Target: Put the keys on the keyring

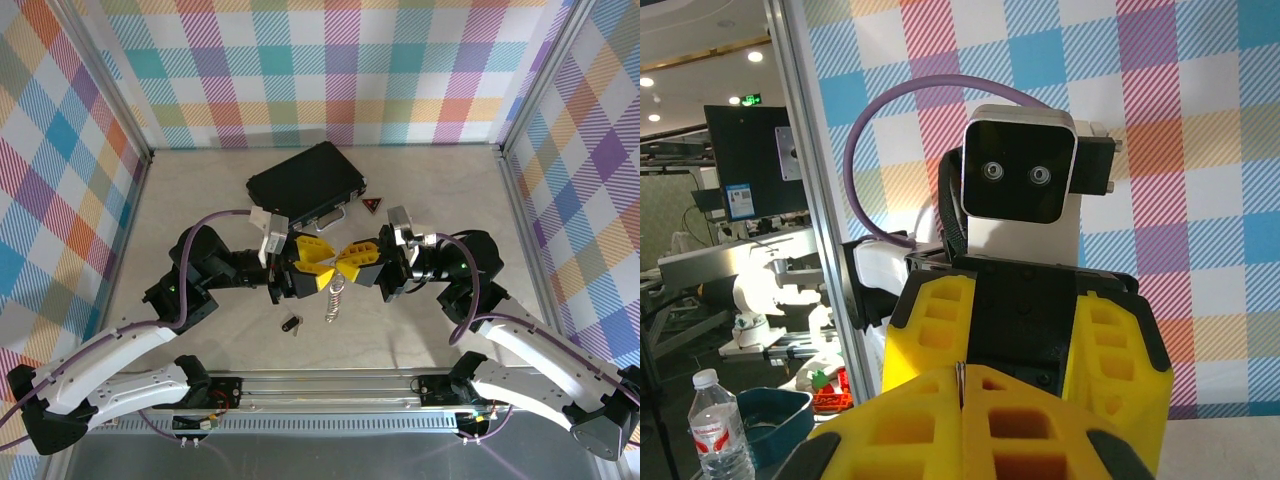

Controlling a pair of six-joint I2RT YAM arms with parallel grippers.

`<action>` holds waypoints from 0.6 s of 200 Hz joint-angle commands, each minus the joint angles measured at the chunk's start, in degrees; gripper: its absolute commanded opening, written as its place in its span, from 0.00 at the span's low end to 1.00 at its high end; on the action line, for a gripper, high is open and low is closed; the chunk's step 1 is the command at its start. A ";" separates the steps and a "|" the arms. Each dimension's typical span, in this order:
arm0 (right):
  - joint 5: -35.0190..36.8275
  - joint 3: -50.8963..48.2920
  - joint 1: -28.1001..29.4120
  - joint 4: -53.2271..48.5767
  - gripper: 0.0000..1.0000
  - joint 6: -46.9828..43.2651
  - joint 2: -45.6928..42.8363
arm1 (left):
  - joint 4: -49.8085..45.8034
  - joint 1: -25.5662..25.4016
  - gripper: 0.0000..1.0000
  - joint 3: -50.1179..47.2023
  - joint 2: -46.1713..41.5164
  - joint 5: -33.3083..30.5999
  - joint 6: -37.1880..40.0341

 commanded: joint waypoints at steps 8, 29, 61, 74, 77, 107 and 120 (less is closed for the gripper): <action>0.00 0.51 0.45 -0.06 0.00 -0.75 -0.68 | 2.75 0.60 0.41 1.94 0.22 1.55 0.68; 0.01 0.51 0.54 -0.83 0.00 -1.18 -0.84 | 2.91 0.61 0.38 1.95 0.33 1.54 0.56; -0.03 0.76 0.72 -2.49 0.00 -1.96 -1.12 | 3.10 0.62 0.33 1.95 0.28 1.57 0.25; -0.08 0.81 0.78 -2.82 0.00 -2.27 -1.11 | 3.01 0.65 0.30 1.95 0.37 1.57 0.39; -0.12 0.91 0.82 -2.88 0.00 -2.31 -1.14 | 2.96 0.58 0.29 1.95 0.48 1.55 0.38; -0.21 0.82 0.89 -4.44 0.00 -3.37 -1.26 | 2.92 0.61 0.14 2.05 0.50 1.57 0.33; -0.10 0.46 0.94 -4.95 0.00 -3.70 -1.60 | 2.92 0.61 0.05 2.02 0.40 1.36 0.33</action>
